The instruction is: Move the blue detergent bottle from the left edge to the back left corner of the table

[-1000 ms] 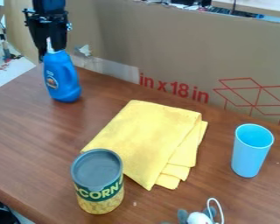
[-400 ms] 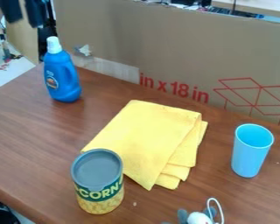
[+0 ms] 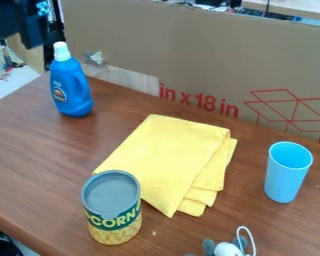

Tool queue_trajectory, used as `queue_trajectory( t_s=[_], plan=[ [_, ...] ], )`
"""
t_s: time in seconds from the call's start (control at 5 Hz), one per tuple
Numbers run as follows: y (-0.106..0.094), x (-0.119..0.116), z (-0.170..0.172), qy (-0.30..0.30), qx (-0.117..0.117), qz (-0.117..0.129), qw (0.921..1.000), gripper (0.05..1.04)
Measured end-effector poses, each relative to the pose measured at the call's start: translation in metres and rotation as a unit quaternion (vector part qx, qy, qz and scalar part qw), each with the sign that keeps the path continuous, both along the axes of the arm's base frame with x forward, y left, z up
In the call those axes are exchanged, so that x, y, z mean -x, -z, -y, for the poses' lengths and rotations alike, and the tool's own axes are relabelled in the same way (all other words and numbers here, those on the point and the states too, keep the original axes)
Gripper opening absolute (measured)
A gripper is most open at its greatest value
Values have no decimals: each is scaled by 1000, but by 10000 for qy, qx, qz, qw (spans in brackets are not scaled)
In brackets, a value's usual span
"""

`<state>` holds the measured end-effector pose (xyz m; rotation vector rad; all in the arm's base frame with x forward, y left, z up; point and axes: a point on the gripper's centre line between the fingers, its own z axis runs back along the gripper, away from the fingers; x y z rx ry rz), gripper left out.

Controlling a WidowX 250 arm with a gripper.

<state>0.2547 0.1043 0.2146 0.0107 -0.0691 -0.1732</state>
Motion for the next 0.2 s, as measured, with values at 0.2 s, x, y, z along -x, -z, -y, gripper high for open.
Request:
queue_trajectory(
  t_s=[0.2],
  plan=[
    [11, 11, 22, 83, -28, -211, 9997, 1001]
  ],
)
